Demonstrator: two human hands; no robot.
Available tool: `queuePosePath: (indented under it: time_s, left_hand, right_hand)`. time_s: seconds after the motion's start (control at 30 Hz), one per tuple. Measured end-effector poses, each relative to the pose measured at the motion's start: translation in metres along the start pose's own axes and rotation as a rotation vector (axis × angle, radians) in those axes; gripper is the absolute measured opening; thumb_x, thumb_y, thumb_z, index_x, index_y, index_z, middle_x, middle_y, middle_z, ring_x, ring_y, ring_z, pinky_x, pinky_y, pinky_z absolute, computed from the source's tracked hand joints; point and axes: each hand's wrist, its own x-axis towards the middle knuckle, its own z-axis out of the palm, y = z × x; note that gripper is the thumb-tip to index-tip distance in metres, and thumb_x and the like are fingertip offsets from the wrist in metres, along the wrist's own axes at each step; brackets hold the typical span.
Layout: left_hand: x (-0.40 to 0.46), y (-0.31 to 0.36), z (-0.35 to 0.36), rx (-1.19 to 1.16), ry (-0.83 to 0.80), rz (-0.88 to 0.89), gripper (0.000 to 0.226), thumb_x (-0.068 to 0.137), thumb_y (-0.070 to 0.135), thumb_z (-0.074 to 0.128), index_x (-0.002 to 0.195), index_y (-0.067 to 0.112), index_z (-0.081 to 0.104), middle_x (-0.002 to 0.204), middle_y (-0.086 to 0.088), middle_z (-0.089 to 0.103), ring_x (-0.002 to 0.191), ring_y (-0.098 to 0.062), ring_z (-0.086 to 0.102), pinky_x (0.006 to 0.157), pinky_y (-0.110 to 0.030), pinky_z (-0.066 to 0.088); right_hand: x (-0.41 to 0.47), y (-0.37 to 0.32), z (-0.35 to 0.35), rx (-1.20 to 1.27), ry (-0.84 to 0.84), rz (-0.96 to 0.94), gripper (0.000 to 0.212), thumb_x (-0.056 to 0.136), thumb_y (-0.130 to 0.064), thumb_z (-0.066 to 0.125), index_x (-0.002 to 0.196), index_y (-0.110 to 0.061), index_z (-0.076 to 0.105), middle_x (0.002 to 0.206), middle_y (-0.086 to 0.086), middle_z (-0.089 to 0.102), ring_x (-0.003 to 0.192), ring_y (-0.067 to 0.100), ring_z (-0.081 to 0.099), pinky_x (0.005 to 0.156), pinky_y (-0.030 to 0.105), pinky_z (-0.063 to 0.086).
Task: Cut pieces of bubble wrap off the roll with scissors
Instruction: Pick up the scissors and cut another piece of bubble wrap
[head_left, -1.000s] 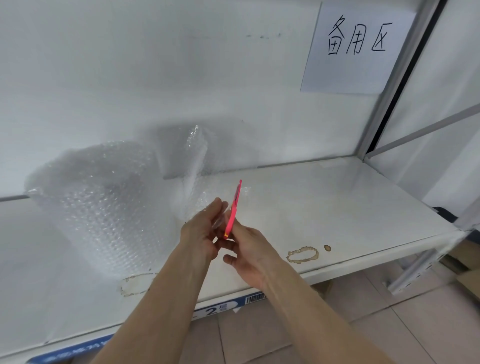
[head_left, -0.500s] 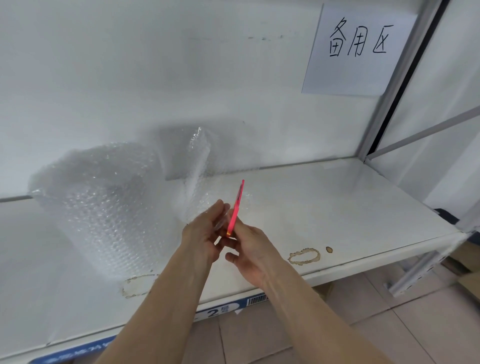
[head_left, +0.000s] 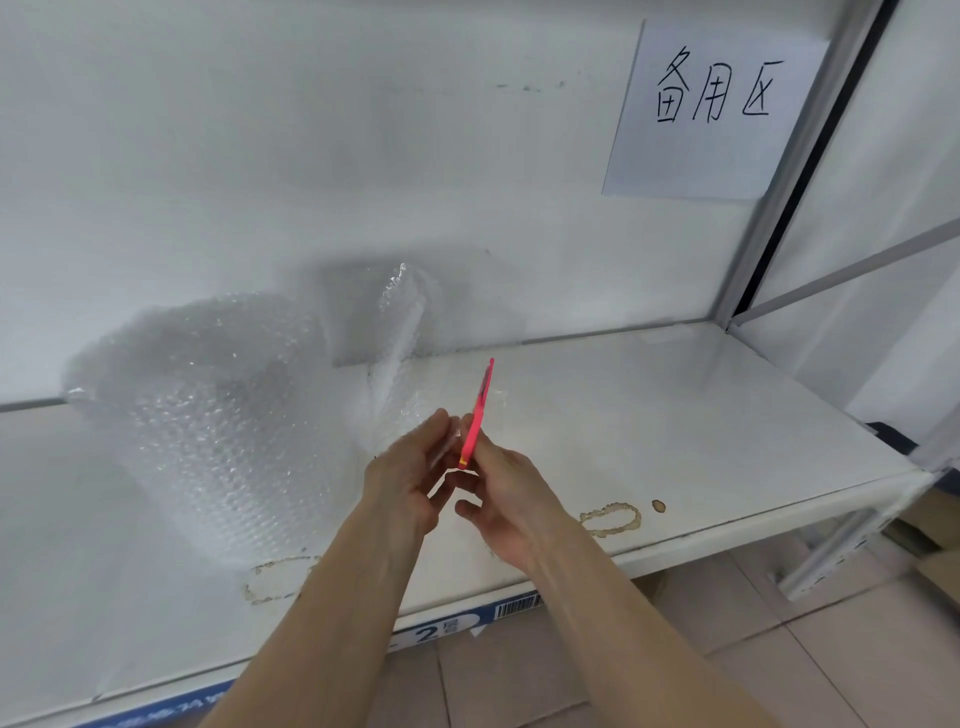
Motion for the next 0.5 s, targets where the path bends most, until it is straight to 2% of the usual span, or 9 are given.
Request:
queuePosePath:
  time_s: [0.17,0.3,0.4,0.5]
  left_hand:
    - [-0.001,0.0011,-0.0005,-0.003,-0.004,-0.004,0.01,0.076,0.018,0.081,0.082,0.016,0.073,0.075,0.003,0.077,0.075,-0.01,0.069,0.071,-0.027,0.048]
    - [-0.0004,0.0019,-0.0005,0.005,0.008,-0.01,0.012,0.075,0.018,0.082,0.081,0.015,0.072,0.068,0.003,0.075,0.077,-0.011,0.068,0.072,-0.028,0.048]
    - [0.0003,0.0017,-0.0018,0.018,0.007,-0.006,0.012,0.075,0.019,0.082,0.08,0.015,0.072,0.068,0.004,0.075,0.078,-0.011,0.068,0.072,-0.028,0.048]
    - [-0.0002,0.0014,-0.0023,0.024,0.016,-0.002,0.011,0.076,0.019,0.082,0.078,0.015,0.072,0.069,0.004,0.075,0.082,-0.012,0.068,0.082,-0.03,0.05]
  right_hand:
    - [-0.0007,-0.001,0.001,0.0,-0.016,-0.015,0.026,0.089,-0.045,0.066,0.076,-0.023,0.07,0.069,-0.01,0.066,0.072,0.01,0.054,0.068,0.028,0.037]
    - [-0.0009,-0.0023,0.0029,0.002,-0.026,-0.01,0.036,0.088,-0.051,0.065,0.065,-0.025,0.07,0.077,-0.005,0.063,0.075,0.011,0.057,0.068,0.028,0.039]
    - [-0.0017,-0.0048,0.0032,0.017,-0.036,-0.007,0.035,0.086,-0.055,0.064,0.072,-0.023,0.068,0.083,-0.001,0.061,0.076,0.012,0.058,0.069,0.028,0.04]
    - [-0.0017,-0.0065,0.0029,0.026,-0.029,-0.017,0.035,0.086,-0.054,0.064,0.076,-0.022,0.069,0.084,-0.001,0.061,0.076,0.012,0.058,0.068,0.028,0.04]
